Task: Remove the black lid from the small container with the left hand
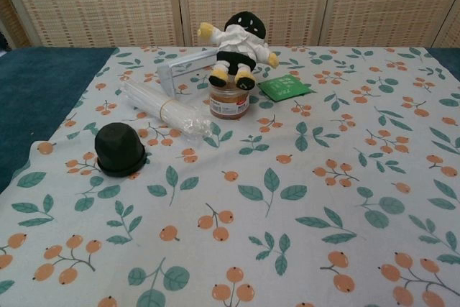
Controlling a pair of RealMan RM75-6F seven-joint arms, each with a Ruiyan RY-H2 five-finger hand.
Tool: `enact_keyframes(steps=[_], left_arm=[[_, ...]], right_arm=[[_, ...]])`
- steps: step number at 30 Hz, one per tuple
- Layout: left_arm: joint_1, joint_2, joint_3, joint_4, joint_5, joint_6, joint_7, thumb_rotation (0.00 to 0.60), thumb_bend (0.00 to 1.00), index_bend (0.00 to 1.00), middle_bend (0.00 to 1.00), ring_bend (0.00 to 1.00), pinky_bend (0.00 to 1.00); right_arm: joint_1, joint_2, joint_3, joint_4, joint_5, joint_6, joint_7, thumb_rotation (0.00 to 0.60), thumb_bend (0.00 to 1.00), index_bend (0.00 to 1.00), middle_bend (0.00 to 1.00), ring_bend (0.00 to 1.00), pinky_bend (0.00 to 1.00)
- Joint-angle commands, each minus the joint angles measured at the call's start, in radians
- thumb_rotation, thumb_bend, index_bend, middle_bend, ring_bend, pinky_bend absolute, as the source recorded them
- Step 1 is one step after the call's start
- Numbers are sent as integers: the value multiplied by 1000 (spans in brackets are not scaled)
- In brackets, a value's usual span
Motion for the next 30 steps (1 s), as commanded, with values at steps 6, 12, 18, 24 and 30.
enact_keyframes(steps=[6, 12, 18, 24, 30], left_arm=[[-28, -33, 11, 3, 16, -46, -32, 600, 374, 0, 0, 0, 55], [-125, -136, -39, 61, 3, -154, -50, 600, 371, 0, 0, 0, 63], [-212, -268, -91, 196, 23, -177, -59, 600, 357, 0, 0, 0, 77], [-268, -326, -88, 211, 25, -228, -86, 600, 331, 0, 0, 0, 79], [-298, -381, -77, 265, 36, -236, -72, 600, 331, 0, 0, 0, 79]], right_arm=[[-12, 10, -5, -2, -16, 28, 11, 600, 185, 0, 0, 0, 0], [-9, 16, -16, -4, -36, 23, 21, 600, 185, 0, 0, 0, 0], [-9, 40, -30, -9, -52, 23, 52, 600, 185, 0, 0, 0, 0], [-13, 46, -29, -13, -47, 26, 57, 600, 185, 0, 0, 0, 0], [-15, 56, -29, -16, -47, 31, 70, 600, 185, 0, 0, 0, 0]])
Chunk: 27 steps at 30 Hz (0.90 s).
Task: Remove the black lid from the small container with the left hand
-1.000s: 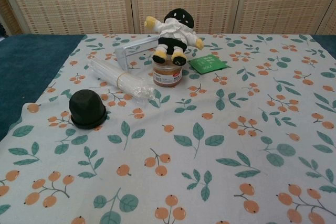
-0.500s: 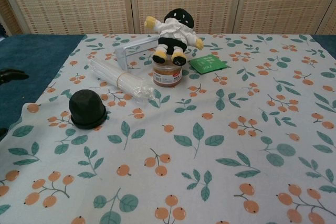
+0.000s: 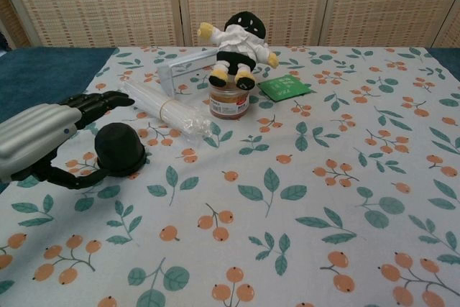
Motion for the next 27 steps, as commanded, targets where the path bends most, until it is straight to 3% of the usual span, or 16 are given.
enact_keyframes(steps=[1, 8, 27], left_arm=[[-15, -35, 2, 45, -1, -5, 25, 600, 331, 0, 0, 0, 79], [-35, -110, 6, 182, -14, -13, 91, 600, 346, 0, 0, 0, 79], [-71, -213, 19, 402, -76, -80, 20, 600, 349, 0, 2, 0, 79]], right_arm=[[1, 3, 0, -1, 1, -2, 4, 600, 185, 0, 0, 0, 0], [1, 14, -4, -6, -3, -7, 15, 600, 185, 0, 0, 0, 0], [-1, 24, -3, -8, -2, -6, 33, 600, 185, 0, 0, 0, 0]])
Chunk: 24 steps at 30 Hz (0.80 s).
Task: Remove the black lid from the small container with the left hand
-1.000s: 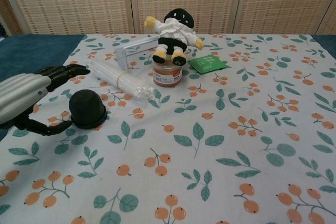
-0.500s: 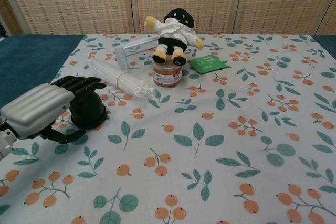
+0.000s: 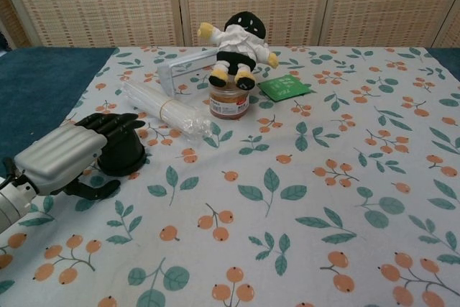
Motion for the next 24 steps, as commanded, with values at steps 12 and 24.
enact_keyframes(steps=[12, 24], left_arm=[[-32, -45, -13, 101, -37, -23, -45, 600, 347, 11, 58, 8, 80], [-24, -69, -26, 147, -37, 68, -186, 600, 543, 313, 350, 309, 251]], right_arm=[[7, 5, -4, -4, 0, -19, 0, 600, 185, 0, 0, 0, 0], [8, 5, -4, -6, 2, -26, -3, 600, 184, 0, 0, 0, 0]])
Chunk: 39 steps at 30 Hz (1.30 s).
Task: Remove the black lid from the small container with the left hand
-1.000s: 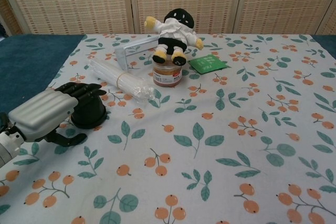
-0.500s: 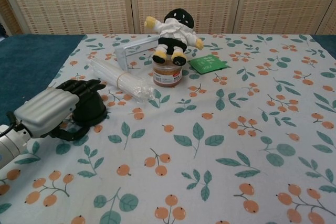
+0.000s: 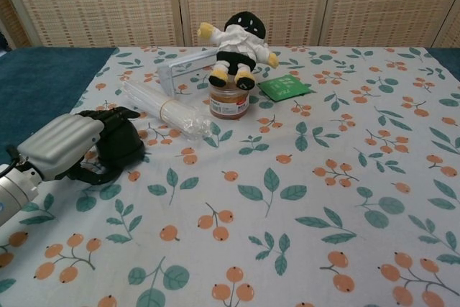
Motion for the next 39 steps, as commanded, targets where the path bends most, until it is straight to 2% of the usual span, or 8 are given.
enact_keyframes(steps=[1, 7, 13, 17, 21, 30, 36, 39], left_arm=[[12, -4, -7, 0, 1, 50, -50, 600, 558, 327, 362, 321, 272], [37, 28, -70, -108, -39, 133, -306, 600, 584, 322, 353, 323, 353], [72, 186, -219, -509, -203, 43, -798, 600, 619, 322, 356, 320, 384], [113, 419, -358, -856, -429, -277, -1293, 600, 617, 333, 358, 321, 378], [142, 584, -479, -924, -594, -677, -1689, 600, 613, 332, 351, 311, 377], [206, 526, -578, -854, -493, -815, -1786, 600, 580, 311, 333, 291, 378], [217, 481, -517, -841, -269, -610, -1563, 600, 585, 307, 332, 290, 380], [200, 429, -436, -760, -102, -417, -1283, 600, 595, 307, 331, 291, 380]], right_arm=[[0, 0, 0, 0, 1, -1, 0, 600, 185, 0, 0, 0, 0], [0, -1, 0, -1, 0, -2, -3, 600, 184, 0, 0, 0, 0], [-1, -1, -2, -3, -4, 0, -7, 600, 185, 0, 0, 0, 0], [-2, -1, -4, -4, -7, 1, -7, 600, 185, 0, 0, 0, 0], [1, -4, -5, -4, -8, -6, -11, 600, 184, 0, 0, 0, 0], [-2, -3, -7, -5, -13, 0, -9, 600, 185, 0, 0, 0, 0], [-1, -2, -8, -3, -15, -1, -7, 600, 185, 0, 0, 0, 0], [-1, 0, -8, -4, -15, -1, -7, 600, 185, 0, 0, 0, 0]])
